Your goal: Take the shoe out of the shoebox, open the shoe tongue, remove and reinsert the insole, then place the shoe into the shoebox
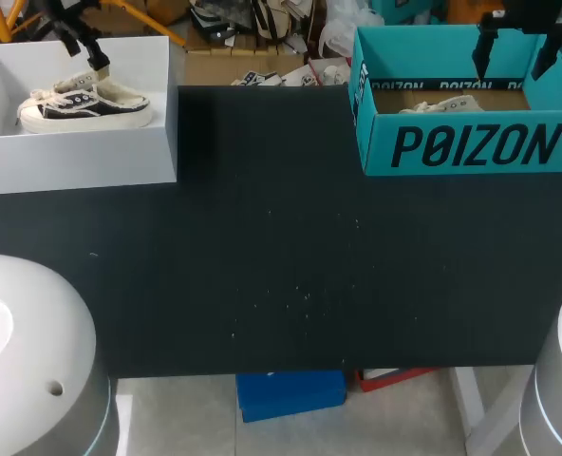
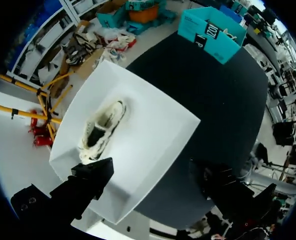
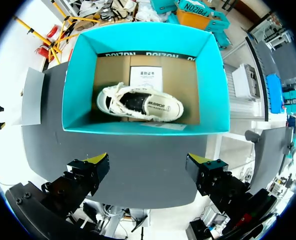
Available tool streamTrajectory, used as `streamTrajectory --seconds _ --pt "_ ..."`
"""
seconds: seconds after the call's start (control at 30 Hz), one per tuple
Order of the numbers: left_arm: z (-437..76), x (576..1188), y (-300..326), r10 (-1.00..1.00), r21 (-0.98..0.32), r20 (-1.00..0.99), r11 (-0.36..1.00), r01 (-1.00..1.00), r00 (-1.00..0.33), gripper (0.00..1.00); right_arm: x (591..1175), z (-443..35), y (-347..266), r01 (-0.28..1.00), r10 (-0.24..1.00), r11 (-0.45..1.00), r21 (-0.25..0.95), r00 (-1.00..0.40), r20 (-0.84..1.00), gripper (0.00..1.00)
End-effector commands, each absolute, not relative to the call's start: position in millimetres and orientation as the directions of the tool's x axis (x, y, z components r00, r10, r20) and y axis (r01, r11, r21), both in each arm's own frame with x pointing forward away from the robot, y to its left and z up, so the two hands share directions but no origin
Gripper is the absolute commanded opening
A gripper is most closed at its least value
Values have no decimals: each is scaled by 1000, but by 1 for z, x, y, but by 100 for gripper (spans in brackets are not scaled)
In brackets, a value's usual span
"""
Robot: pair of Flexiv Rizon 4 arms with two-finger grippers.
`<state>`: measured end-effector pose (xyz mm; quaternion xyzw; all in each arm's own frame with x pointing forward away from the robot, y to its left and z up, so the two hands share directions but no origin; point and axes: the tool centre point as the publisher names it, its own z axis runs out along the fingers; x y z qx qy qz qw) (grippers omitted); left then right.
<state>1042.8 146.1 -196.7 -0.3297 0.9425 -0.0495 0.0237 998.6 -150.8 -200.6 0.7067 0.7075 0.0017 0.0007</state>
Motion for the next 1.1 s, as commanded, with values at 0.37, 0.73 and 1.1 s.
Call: streamTrajectory --seconds 0.37,0.73,1.1 --pt "-197 1049 157 11 -236 136 972 -22 -991 100 999 -200 -151 1000 1000 1 2 -1 1 100" --pt "-206 1064 173 9 -149 85 989 -4 -996 100 999 -200 -151 1000 1000 1 2 -1 1 100" --pt "-239 1084 185 6 -124 7 992 5 -1000 100 999 -200 -151 1000 1000 1 2 -1 1 100"
